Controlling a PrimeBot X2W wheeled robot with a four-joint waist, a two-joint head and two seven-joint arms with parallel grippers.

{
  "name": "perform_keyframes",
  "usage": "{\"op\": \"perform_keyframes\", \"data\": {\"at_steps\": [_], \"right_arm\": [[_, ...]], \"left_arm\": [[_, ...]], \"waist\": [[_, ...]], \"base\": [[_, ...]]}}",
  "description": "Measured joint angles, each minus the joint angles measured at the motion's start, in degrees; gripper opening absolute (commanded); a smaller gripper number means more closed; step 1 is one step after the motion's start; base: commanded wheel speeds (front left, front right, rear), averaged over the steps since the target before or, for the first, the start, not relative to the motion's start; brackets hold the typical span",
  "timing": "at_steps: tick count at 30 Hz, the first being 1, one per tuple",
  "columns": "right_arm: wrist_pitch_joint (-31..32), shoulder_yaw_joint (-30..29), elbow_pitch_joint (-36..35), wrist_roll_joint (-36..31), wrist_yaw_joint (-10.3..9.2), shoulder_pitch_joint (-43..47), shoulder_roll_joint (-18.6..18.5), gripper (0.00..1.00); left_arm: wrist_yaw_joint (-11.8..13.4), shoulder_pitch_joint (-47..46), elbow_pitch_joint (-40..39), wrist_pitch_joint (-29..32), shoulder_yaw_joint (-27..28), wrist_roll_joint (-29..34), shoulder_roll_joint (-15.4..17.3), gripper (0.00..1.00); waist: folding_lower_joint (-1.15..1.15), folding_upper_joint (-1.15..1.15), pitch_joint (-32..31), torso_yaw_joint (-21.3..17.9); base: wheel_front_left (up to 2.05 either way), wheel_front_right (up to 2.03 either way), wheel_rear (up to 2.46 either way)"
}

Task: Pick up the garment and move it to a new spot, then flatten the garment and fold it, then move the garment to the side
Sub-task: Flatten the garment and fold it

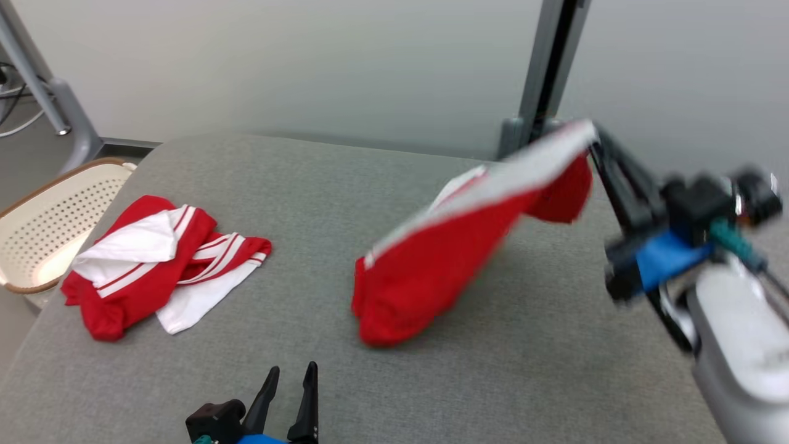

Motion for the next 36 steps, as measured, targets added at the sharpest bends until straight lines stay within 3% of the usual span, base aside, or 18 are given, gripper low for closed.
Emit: {"op": "perform_keyframes", "data": {"at_steps": [4,5,6,7,12,22,27,36], "right_arm": [[0.02,-1.33,6.02,1.05,0.0,12.98,-1.8,0.0],[0.02,-2.32,7.61,1.53,0.0,15.29,-1.63,0.14],[0.03,-3.54,9.18,1.62,0.0,17.08,-1.3,0.42],[0.02,-4.88,10.43,1.59,-0.01,18.48,-0.82,1.0],[0.01,-10.55,10.53,0.52,-0.01,22.15,3.36,1.0],[0.0,-22.14,2.91,-3.94,0.0,29.31,14.27,1.0],[0.01,-23.04,2.74,-5.08,-0.01,32.25,16.5,1.0],[0.0,-22.1,2.58,-5.1,-0.01,31.97,16.83,1.0]], "left_arm": [[0.0,0.08,0.08,0.0,1.01,0.38,0.04,1.0],[0.0,0.07,0.09,-0.01,1.22,0.68,0.01,1.0],[-0.01,0.09,0.11,0.0,1.4,0.77,-0.02,1.0],[-0.01,0.09,0.09,-0.01,1.65,0.87,0.01,1.0],[-0.01,0.12,-0.05,0.0,2.91,2.2,0.04,1.0],[-0.01,0.97,-0.52,0.0,4.57,4.9,0.05,1.0],[-0.01,1.37,-0.68,0.0,4.53,4.89,0.03,1.0],[-0.01,0.57,-1.56,0.0,3.08,4.28,0.05,1.0]], "waist": [[0.0,0.0,0.16,-2.17],[0.0,0.0,0.16,-2.68],[0.0,0.0,0.09,-3.11],[0.0,0.0,0.05,-3.56],[0.0,0.0,-0.34,-5.38],[0.0,0.0,-1.53,-6.72],[0.0,0.0,-1.99,-7.36],[0.0,0.0,-1.82,-8.71]], "base": [[0.0,0.0,0.0],[0.0,0.0,0.0],[0.0,0.0,0.0],[0.0,0.0,0.0],[0.0,0.0,0.0],[0.0,0.0,0.0],[0.0,0.0,0.0],[0.0,0.0,0.0]]}}
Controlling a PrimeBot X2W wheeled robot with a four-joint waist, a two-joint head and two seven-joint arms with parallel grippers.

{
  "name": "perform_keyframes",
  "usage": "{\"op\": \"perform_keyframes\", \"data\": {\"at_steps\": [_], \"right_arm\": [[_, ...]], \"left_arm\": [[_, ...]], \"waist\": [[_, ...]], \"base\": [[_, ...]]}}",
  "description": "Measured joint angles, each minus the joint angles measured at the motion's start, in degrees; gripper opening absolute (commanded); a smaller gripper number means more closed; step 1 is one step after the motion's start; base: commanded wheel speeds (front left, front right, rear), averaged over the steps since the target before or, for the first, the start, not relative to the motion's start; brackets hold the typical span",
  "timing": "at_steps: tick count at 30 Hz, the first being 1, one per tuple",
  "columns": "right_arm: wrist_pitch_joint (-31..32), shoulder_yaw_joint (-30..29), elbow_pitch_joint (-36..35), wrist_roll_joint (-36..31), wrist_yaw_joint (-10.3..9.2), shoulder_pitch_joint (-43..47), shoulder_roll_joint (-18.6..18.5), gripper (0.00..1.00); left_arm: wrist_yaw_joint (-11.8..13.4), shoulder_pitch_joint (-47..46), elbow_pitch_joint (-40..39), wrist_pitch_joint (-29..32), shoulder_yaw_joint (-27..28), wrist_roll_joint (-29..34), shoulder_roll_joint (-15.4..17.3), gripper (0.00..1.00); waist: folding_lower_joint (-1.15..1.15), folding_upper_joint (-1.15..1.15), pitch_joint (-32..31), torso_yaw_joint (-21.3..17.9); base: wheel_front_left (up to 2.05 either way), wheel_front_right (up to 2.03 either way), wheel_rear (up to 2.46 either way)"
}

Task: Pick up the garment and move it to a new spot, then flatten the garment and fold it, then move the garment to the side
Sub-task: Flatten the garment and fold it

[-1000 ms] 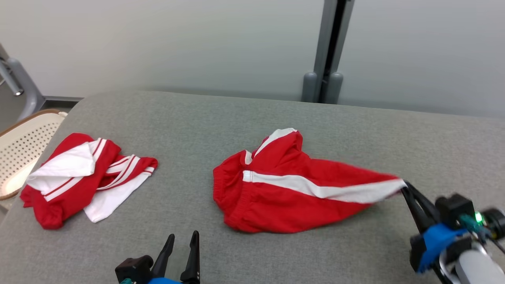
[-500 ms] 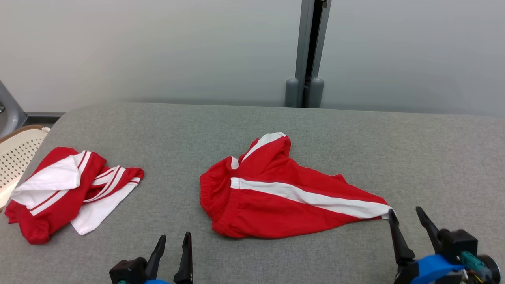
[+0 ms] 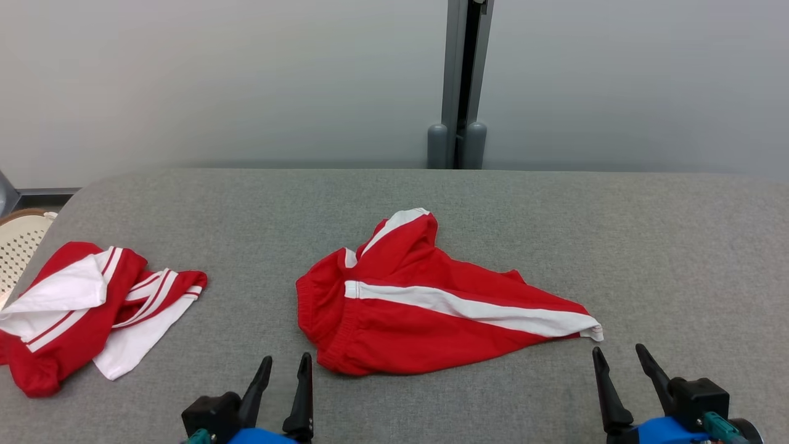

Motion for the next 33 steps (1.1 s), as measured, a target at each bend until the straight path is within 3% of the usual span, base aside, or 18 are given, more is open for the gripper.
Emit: {"op": "perform_keyframes", "data": {"at_steps": [4,10,19,33], "right_arm": [[0.0,0.69,-0.2,0.26,0.0,-0.62,0.02,1.0],[0.01,3.2,-0.05,1.77,0.0,-1.4,0.08,1.0],[0.0,3.93,-0.16,2.22,0.0,-3.33,0.08,1.0],[0.01,6.23,0.16,3.15,0.0,-4.32,0.1,1.0]], "left_arm": [[0.0,-2.68,-0.19,0.0,-2.86,-0.65,-0.01,1.0],[0.0,-13.65,8.55,0.23,-9.34,-6.34,-0.04,1.0],[0.0,-23.71,19.46,2.48,-12.95,-13.73,2.19,1.0],[0.0,-26.07,18.38,1.81,-23.23,-24.39,4.22,1.0]], "waist": [[0.0,0.0,0.64,-0.69],[0.0,0.0,3.35,-2.81],[0.01,0.0,7.5,-5.41],[0.01,0.0,7.82,-5.37]], "base": [[0.0,0.0,0.0],[0.0,0.0,0.0],[0.0,0.0,0.0],[0.0,0.0,0.0]]}}
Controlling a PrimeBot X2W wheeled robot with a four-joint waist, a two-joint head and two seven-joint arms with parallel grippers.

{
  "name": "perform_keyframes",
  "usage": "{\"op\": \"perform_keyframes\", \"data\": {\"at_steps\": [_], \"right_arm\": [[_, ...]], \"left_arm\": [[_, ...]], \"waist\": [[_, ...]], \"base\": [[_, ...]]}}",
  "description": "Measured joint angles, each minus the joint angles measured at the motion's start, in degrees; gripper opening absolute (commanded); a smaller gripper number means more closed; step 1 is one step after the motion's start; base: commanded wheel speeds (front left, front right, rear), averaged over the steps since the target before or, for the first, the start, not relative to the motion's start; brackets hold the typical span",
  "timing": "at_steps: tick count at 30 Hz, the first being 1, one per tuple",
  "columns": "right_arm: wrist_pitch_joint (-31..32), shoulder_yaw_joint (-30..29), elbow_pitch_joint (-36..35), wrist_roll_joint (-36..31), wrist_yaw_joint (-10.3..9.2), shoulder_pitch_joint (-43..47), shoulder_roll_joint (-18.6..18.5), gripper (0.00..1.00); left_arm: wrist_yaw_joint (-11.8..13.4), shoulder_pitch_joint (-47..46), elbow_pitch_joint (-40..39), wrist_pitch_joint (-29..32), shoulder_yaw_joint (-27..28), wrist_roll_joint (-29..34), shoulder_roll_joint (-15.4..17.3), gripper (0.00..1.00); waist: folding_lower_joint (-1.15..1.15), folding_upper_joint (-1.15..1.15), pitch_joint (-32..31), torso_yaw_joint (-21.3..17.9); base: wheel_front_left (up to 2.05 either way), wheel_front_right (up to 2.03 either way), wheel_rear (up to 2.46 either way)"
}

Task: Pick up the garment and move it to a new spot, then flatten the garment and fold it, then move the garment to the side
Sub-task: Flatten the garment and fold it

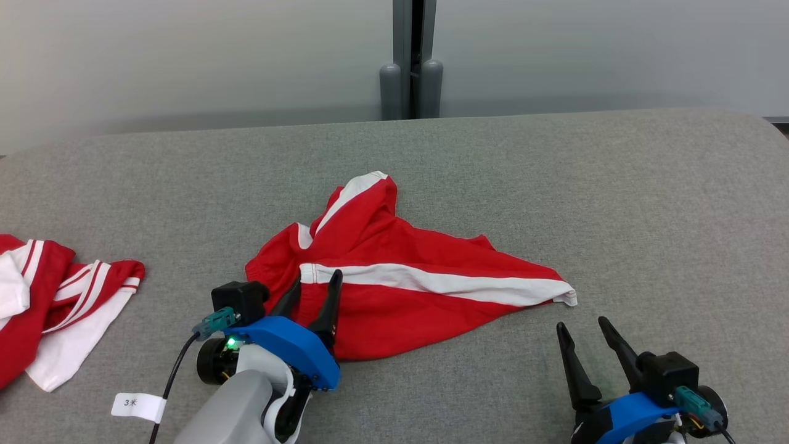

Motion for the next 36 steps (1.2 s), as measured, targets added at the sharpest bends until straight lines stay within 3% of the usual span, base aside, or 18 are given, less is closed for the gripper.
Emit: {"op": "perform_keyframes", "data": {"at_steps": [1,2,3,4,12,21,27,36], "right_arm": [[-0.01,0.12,0.09,0.04,0.0,0.0,-0.01,1.0],[-0.01,0.21,0.15,0.05,0.0,0.0,-0.01,1.0],[-0.01,0.33,0.21,0.15,0.0,0.0,-0.01,1.0],[-0.01,0.4,0.25,0.35,0.0,0.0,-0.01,1.0],[-0.01,-0.98,0.53,1.07,0.0,0.71,-0.01,1.0],[-0.01,-2.1,1.22,4.08,0.0,2.46,-0.02,1.0],[-0.01,-1.7,4.04,5.69,0.0,2.46,0.03,1.0],[0.0,-3.45,7.95,5.14,0.0,2.87,0.01,1.0]], "left_arm": [[0.0,-0.11,0.09,-0.03,-0.6,-0.59,0.08,0.92],[0.0,-0.14,0.12,-0.07,-1.15,-1.19,0.15,0.4],[0.0,-0.14,0.04,-0.31,-1.56,-1.64,0.21,0.03],[0.0,-0.2,-0.08,-0.54,-1.98,-2.19,0.34,0.0],[0.0,0.26,-4.38,-1.71,-1.2,-3.08,1.49,0.0],[0.0,12.82,-10.45,-1.75,2.9,1.43,0.93,0.0],[0.0,16.1,-11.09,-1.75,4.34,3.04,1.11,0.0],[0.0,16.94,-12.27,-1.75,6.04,4.95,0.15,0.0]], "waist": [[0.0,0.0,-0.1,-0.03],[0.0,0.0,-0.18,-0.06],[0.0,0.0,-0.26,-0.09],[0.0,0.0,-0.36,-0.12],[0.0,0.0,-1.91,1.2],[-0.01,0.0,-4.46,6.41],[-0.01,0.0,-4.69,9.2],[-0.01,0.0,-3.53,9.23]], "base": [[0.0,0.0,0.0],[0.0,0.0,0.0],[0.0,0.0,0.0],[0.0,0.0,0.0],[0.0,0.0,0.0],[0.0,0.0,0.0],[0.0,0.0,0.0],[0.0,0.0,0.0]]}}
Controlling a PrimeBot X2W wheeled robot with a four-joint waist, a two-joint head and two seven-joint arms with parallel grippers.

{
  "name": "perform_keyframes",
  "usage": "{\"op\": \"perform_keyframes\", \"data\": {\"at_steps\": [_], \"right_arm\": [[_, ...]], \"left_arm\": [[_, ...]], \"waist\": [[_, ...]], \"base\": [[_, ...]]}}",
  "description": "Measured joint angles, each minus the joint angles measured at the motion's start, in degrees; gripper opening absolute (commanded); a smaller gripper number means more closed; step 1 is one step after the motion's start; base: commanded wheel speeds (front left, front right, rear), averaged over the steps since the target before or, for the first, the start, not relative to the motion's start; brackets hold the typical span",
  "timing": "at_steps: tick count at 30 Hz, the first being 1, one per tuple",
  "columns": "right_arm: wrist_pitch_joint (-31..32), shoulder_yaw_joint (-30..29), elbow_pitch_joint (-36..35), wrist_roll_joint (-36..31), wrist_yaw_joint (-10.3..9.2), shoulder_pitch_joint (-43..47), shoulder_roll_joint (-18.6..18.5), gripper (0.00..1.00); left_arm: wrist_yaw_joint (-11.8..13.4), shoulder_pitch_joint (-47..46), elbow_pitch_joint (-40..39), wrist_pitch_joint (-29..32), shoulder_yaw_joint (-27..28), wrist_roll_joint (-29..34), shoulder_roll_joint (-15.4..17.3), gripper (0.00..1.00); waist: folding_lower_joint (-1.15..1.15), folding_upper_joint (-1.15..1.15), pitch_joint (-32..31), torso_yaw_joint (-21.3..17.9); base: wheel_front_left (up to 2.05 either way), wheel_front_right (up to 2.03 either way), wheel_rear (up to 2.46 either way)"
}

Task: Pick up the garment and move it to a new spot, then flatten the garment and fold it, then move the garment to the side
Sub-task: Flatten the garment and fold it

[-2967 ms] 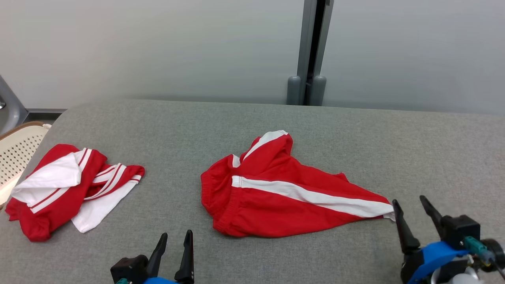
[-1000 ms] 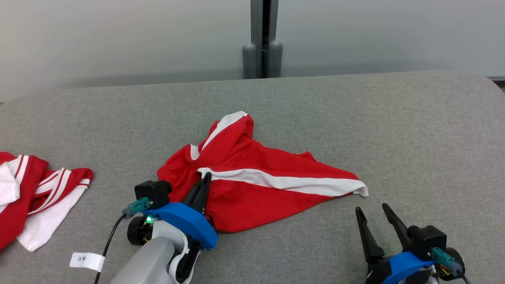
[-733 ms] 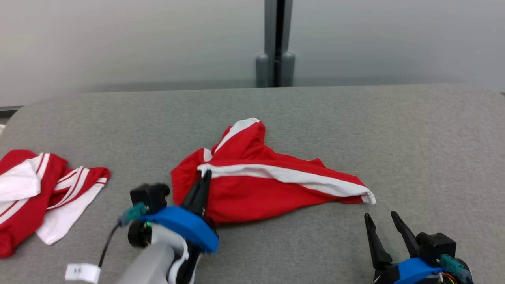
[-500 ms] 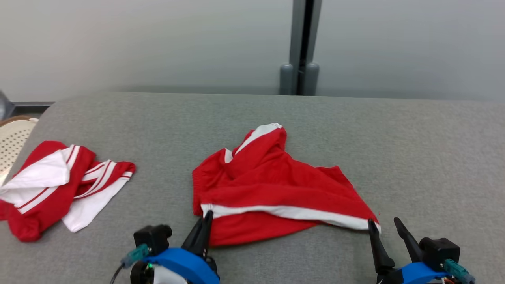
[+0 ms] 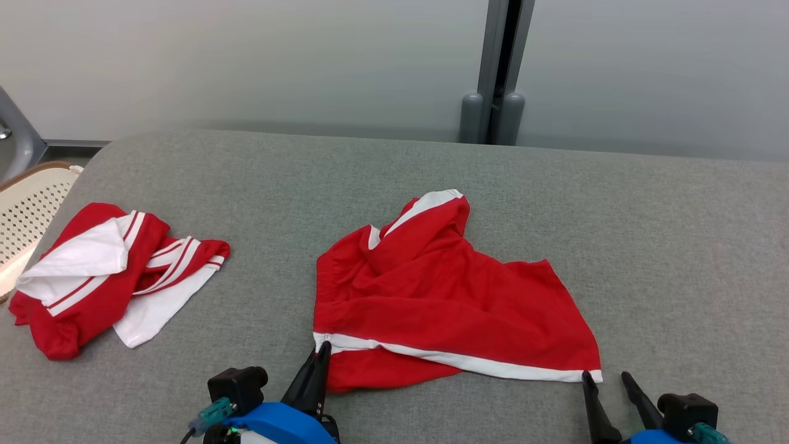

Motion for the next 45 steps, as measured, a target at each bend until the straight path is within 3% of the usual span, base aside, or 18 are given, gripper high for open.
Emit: {"op": "perform_keyframes", "data": {"at_steps": [10,11,12,13,20,26,33,40,45], "right_arm": [[-0.03,2.05,4.12,1.32,0.0,-3.63,0.0,0.98],[-0.09,2.05,4.79,1.37,0.0,-3.96,0.01,0.81],[-0.12,2.12,5.58,1.35,0.0,-4.26,0.0,0.37],[-0.19,2.21,6.26,1.36,0.0,-4.41,-0.04,0.0],[-0.05,2.14,5.55,3.76,0.0,-4.71,-0.08,0.0],[0.0,2.6,-6.8,9.17,0.0,-5.72,0.04,0.0],[-0.01,1.9,-19.46,13.16,0.0,-13.42,-0.37,0.0],[1.46,1.98,-27.83,17.59,0.0,-24.87,-6.28,0.0],[7.31,1.33,-30.62,17.88,0.0,-31.19,-8.5,0.0]], "left_arm": [[0.0,-0.43,-0.55,0.0,0.09,0.97,-0.05,0.0],[0.0,-0.52,-0.56,0.0,0.04,1.11,-0.01,0.0],[0.0,-0.58,-0.56,0.0,0.03,1.13,0.01,0.0],[0.0,-0.62,-0.56,0.0,0.1,1.13,0.02,0.0],[0.0,-0.62,-2.23,0.0,2.16,1.81,0.26,0.0],[0.0,-2.43,-8.75,0.01,3.94,4.36,1.54,0.0],[0.0,-12.51,-19.35,0.0,2.87,5.56,7.43,0.0],[0.0,-26.44,-27.64,2.45,2.11,1.2,14.43,0.0],[0.0,-31.57,-28.88,7.12,2.7,-2.38,14.99,0.0]], "waist": [[0.01,0.0,1.67,-0.25],[0.01,0.0,1.82,-0.13],[0.01,0.0,1.93,0.02],[0.01,0.0,2.02,0.17],[0.01,0.0,2.02,0.44],[0.01,0.0,0.63,-0.5],[0.01,0.0,-2.95,-2.24],[0.01,0.0,-5.17,-4.11],[0.01,0.0,-4.05,-5.0]], "base": [[0.0,0.0,0.0],[0.0,0.0,0.0],[0.0,0.0,0.0],[0.0,0.0,0.0],[0.0,0.0,0.0],[0.0,0.0,0.0],[0.0,0.0,0.0],[0.0,0.0,0.0],[0.0,0.0,0.0]]}}
